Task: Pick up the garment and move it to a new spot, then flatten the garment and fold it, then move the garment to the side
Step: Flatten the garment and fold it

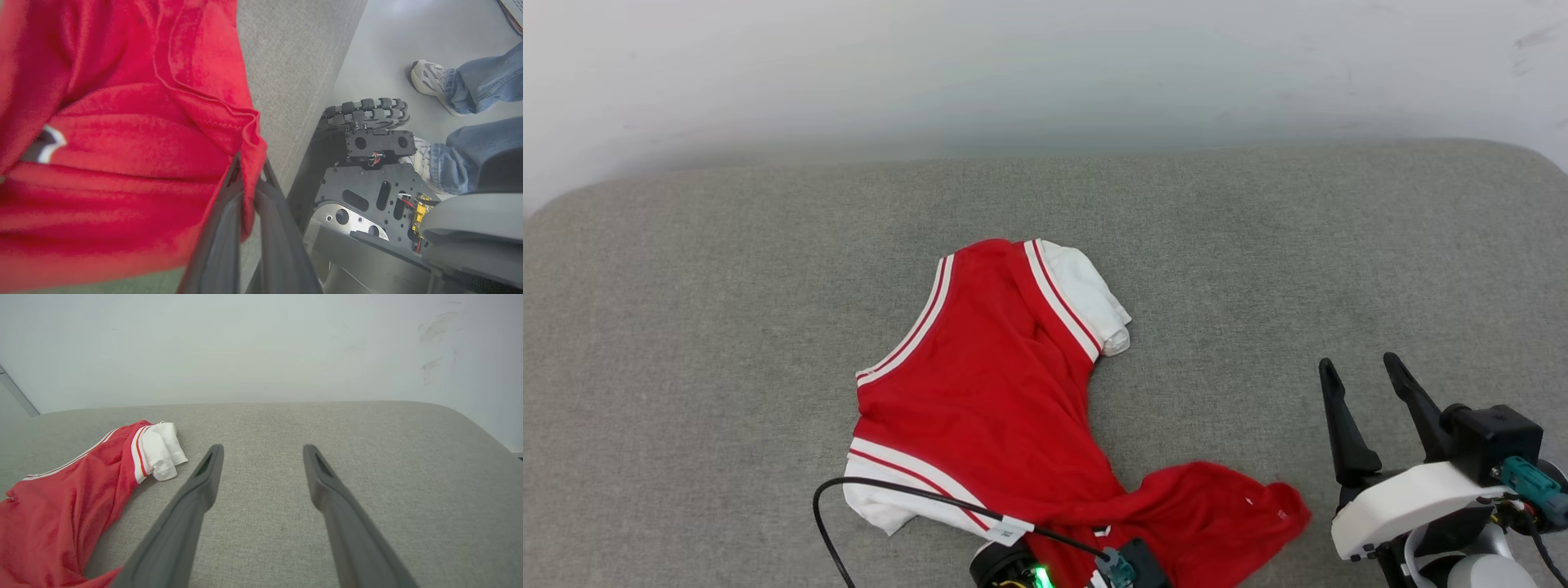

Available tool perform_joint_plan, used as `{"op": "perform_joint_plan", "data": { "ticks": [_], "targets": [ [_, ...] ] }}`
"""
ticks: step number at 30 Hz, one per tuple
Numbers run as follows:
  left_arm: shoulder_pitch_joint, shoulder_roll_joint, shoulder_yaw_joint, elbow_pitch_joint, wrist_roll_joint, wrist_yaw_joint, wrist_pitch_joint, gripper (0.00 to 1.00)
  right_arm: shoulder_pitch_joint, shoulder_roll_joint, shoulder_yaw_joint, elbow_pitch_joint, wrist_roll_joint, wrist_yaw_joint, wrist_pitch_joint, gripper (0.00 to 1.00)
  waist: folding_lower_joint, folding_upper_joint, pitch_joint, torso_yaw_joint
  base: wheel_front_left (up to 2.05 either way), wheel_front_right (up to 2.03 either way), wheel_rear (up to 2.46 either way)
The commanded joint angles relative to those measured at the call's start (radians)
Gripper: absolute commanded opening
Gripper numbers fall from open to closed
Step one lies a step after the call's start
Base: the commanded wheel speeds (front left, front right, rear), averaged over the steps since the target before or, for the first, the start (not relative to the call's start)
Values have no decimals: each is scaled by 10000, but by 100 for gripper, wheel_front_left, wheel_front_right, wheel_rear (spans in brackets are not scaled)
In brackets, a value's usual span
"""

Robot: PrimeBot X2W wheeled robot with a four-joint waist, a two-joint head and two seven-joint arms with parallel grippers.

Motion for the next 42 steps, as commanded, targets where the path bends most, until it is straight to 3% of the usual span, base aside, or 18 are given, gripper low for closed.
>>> {"op": "perform_joint_plan", "data": {
  "ticks": [1,3,4,5,16,28,30,31,38,42],
  "targets": [
    [61,22,-108,68,-70,-16,-37,0,-109,9,0,-48,-54,-3,9,100,0,0,38,17,0,0,0],
    [76,46,-171,223,-217,-18,-208,0,-121,9,-5,-73,-70,-3,31,100,0,0,76,36,0,0,0],
    [86,23,-137,289,-229,-19,-347,40,-119,9,-7,-78,-80,-3,41,100,0,0,80,41,0,0,0],
    [105,-26,-21,327,-257,4,-602,100,-112,9,-18,-88,-86,-3,36,100,0,0,80,47,0,0,0],
    [-6,-327,1557,-52,177,1085,-3954,100,211,11,-194,-61,-92,-3,137,100,0,0,-389,266,0,0,0],
    [587,8,3903,66,90,3162,-6601,100,414,9,-225,-217,-136,-3,256,100,0,0,-697,401,0,0,0],
    [743,175,4396,102,10,3465,-6807,100,456,9,-224,-226,-135,-3,287,100,0,0,-756,406,0,0,0],
    [1037,427,5093,133,-129,3756,-6970,100,466,9,-234,-243,-134,-3,307,100,0,0,-853,413,0,0,0],
    [1748,1119,6246,119,-231,4015,-7074,100,594,9,-212,-326,-88,-3,381,100,0,0,-1019,430,0,0,0],
    [2039,1402,6608,41,-206,3912,-7092,100,582,9,-274,-371,49,-3,452,100,0,0,-1038,439,0,0,0]
  ]
}}
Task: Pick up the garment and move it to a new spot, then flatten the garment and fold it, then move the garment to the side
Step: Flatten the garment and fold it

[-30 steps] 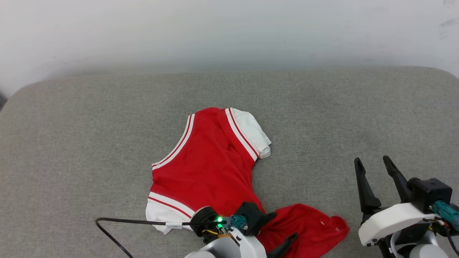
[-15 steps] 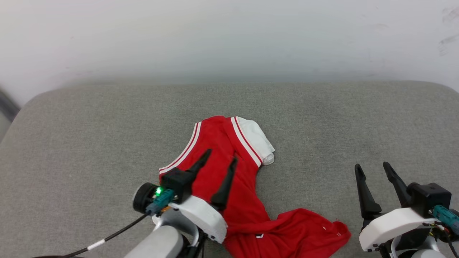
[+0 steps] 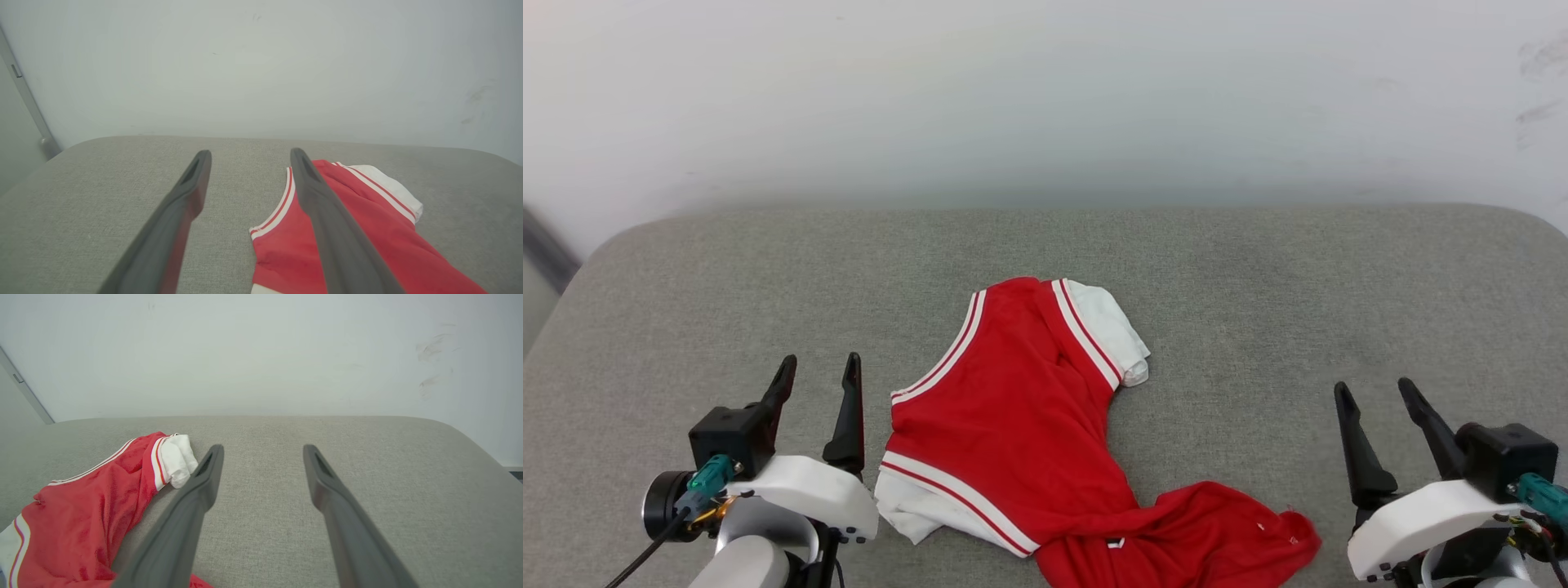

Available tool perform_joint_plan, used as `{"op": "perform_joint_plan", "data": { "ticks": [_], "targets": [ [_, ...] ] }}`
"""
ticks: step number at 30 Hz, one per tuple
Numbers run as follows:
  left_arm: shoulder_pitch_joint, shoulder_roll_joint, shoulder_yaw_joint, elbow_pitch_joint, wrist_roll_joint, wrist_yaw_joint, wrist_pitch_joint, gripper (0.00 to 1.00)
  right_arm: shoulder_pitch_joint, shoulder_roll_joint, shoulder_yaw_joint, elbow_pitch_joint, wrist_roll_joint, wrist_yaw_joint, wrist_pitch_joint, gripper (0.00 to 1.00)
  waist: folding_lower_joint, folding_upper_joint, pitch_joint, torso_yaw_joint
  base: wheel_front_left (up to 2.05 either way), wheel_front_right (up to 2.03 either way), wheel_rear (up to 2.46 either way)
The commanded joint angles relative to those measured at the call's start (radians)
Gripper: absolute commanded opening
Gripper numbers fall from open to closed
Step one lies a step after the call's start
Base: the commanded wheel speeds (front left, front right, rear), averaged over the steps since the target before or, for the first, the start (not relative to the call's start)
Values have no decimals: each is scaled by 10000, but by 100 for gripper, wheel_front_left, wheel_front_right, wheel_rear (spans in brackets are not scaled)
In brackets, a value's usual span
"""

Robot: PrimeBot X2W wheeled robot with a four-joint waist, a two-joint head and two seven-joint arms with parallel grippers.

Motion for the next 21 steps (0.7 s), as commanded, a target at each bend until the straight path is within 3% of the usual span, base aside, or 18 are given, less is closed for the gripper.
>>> {"op": "perform_joint_plan", "data": {
  "ticks": [1,8,15,21],
  "targets": [
    [140,78,93,-54,63,-40,-65,100,42,8,-128,-16,98,-5,69,100,0,-1,8,13,0,0,0],
    [156,-52,351,-292,342,-91,-53,100,-432,-13,-835,442,611,-3,527,100,0,-1,155,381,0,0,0],
    [-432,-661,481,-648,873,-211,-52,100,-2038,-855,-879,1770,1720,-5,2031,100,0,-1,1107,1140,0,0,0],
    [-1067,-1266,518,-710,1417,-607,-53,100,-4082,-1752,25,2841,2614,-3,3683,100,0,-1,2297,1779,0,0,0]
  ]
}}
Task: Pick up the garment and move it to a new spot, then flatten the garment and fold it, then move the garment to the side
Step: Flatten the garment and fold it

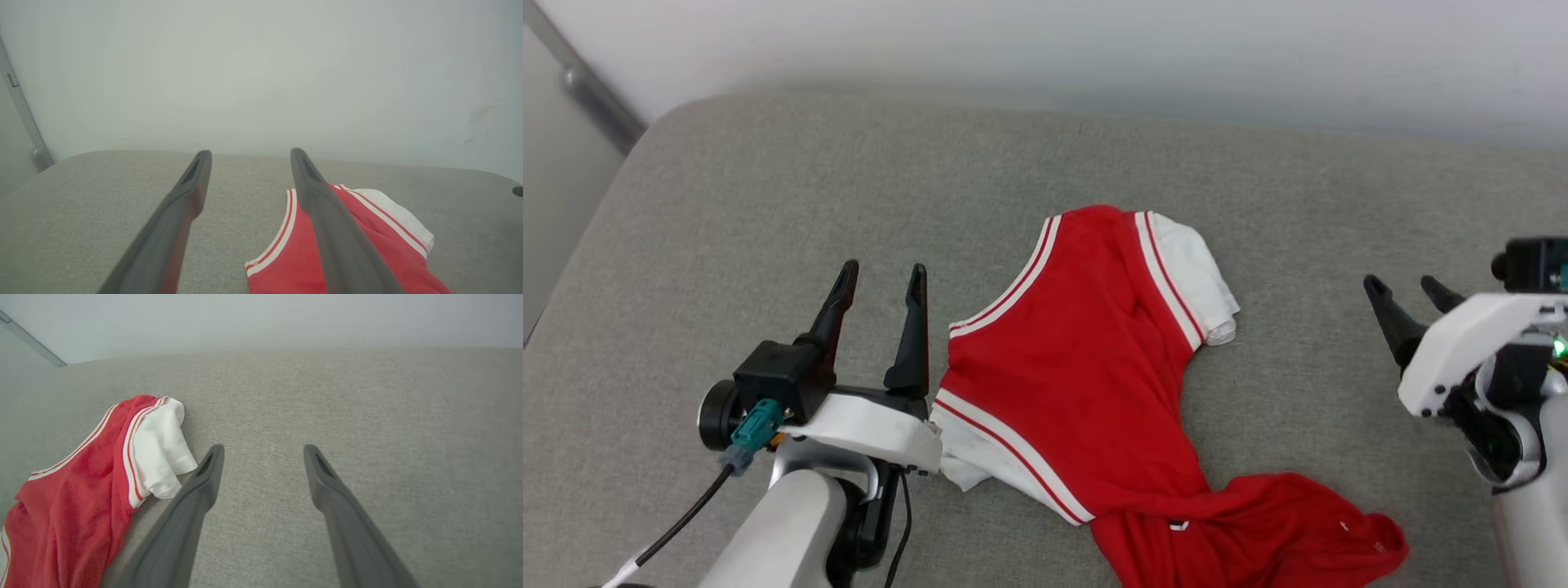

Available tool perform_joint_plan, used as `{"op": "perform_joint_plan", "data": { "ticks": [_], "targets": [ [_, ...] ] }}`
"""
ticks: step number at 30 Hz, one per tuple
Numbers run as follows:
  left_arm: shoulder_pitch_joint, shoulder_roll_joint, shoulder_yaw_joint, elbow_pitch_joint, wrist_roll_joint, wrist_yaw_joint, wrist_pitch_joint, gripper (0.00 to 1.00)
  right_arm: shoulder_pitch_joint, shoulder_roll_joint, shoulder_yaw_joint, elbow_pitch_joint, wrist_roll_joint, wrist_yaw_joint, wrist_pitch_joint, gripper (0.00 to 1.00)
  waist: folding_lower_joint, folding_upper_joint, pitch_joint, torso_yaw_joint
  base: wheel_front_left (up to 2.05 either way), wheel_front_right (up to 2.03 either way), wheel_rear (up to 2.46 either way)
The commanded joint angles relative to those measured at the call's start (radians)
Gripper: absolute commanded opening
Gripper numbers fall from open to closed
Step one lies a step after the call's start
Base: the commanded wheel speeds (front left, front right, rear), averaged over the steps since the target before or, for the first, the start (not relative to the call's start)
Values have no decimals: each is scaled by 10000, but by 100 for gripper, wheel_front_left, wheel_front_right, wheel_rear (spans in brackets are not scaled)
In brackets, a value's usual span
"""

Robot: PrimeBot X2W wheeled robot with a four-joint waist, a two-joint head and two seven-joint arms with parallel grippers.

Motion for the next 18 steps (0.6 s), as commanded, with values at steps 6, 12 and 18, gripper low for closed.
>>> {"op": "perform_joint_plan", "data": {
  "ticks": [6,12,18],
  "targets": [
    [-680,-738,167,170,548,-525,-24,100,-1868,-689,1767,685,827,-3,2044,100,-1,0,1553,1013,0,0,0],
    [-843,-1234,459,454,908,-900,-24,100,-2728,-931,3182,1372,1315,-3,3490,100,-1,0,1979,1174,0,0,0],
    [-848,-1547,763,683,1246,-1215,-25,100,-2652,-916,4160,2492,1765,-3,4066,100,-1,0,2093,1196,0,0,0]
  ]
}}
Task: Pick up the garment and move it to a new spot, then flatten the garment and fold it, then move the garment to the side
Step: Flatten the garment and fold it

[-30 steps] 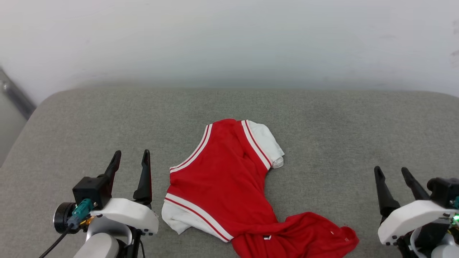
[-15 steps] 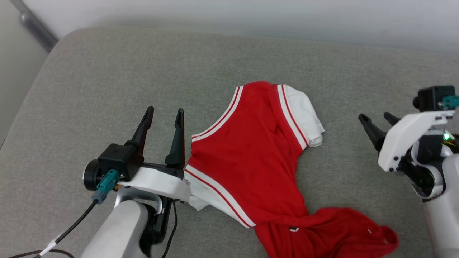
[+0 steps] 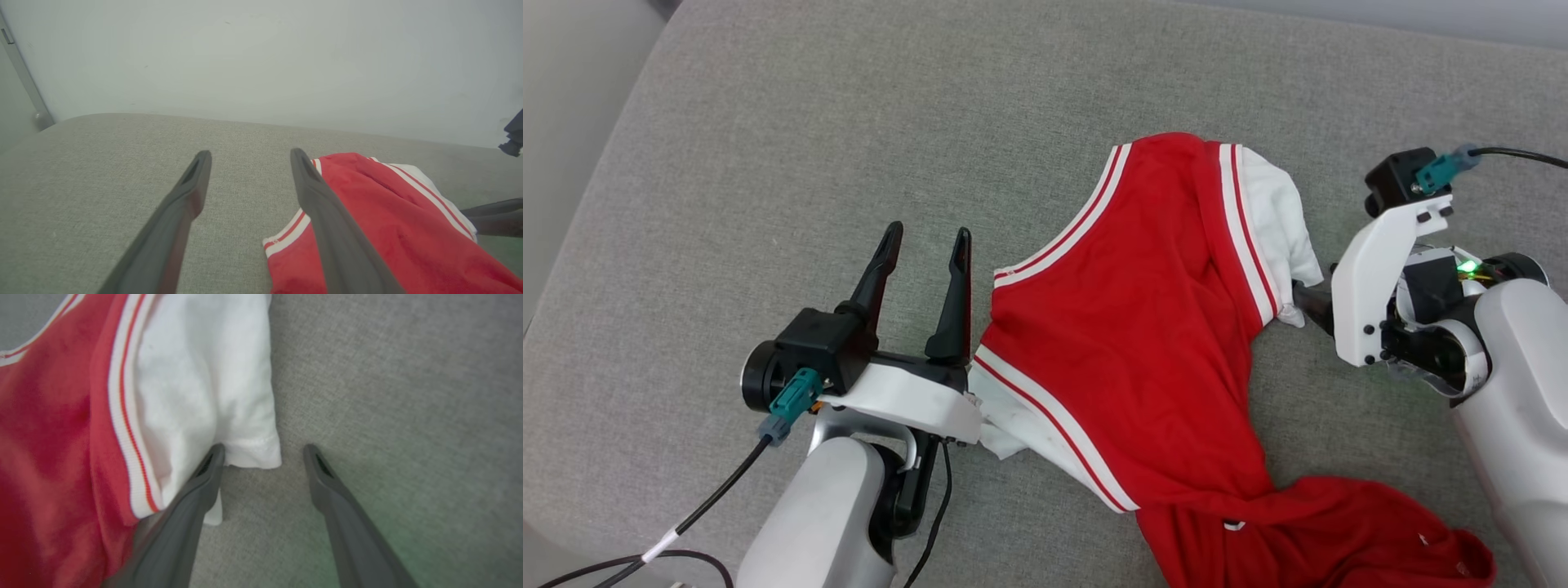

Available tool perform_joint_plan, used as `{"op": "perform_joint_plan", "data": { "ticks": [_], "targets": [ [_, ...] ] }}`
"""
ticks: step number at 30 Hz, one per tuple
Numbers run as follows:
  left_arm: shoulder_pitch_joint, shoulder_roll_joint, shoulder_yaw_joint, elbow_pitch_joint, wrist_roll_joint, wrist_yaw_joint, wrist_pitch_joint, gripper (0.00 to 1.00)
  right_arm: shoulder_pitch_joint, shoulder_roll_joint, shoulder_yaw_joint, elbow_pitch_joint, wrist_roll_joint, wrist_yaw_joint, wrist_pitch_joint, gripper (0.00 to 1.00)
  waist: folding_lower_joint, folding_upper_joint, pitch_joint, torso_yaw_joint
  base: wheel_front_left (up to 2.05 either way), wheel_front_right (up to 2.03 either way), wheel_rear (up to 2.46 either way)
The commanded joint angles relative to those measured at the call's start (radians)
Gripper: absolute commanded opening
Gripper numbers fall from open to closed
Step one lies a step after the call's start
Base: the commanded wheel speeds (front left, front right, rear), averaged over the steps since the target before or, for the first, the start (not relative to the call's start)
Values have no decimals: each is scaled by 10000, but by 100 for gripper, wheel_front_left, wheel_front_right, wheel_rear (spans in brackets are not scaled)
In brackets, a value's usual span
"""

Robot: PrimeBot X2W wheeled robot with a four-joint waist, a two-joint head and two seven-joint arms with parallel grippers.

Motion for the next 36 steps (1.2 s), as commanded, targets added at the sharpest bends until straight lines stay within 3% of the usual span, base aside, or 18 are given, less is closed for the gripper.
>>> {"op": "perform_joint_plan", "data": {
  "ticks": [1,2,14,19,25,31,35,36],
  "targets": [
    [-104,-104,94,88,125,-123,-25,100,501,76,520,676,161,-3,465,40,-1,0,-2,-5,0,0,0],
    [-100,-138,140,132,181,-158,-25,100,528,120,647,744,306,-2,472,0,-1,0,-16,-11,0,0,0],
    [390,-281,735,542,524,-440,-25,100,-801,-768,1278,-401,23,-3,-1768,0,-1,0,-748,-574,0,0,0],
    [637,-107,909,619,605,-457,-25,100,-720,-1267,505,-1192,-252,-5,-2066,0,-1,0,-1018,-1130,0,0,0],
    [909,133,1071,664,539,-338,6,100,1051,-1675,-1434,-2530,-824,-5,-1763,0,-1,0,-1307,-1903,0,0,0],
    [1251,378,1241,509,445,-178,198,100,3906,-793,-3562,-3433,-1330,-5,-1286,0,-1,0,-1507,-2580,0,0,0],
    [1475,511,1286,357,372,-81,382,100,5347,140,-4381,-3274,-1603,-5,-1318,0,-1,0,-1614,-2795,0,0,0],
    [1512,546,1292,326,354,-69,440,100,5538,334,-4528,-3171,-1664,-5,-1376,11,-1,0,-1629,-2822,0,0,0]
  ]
}}
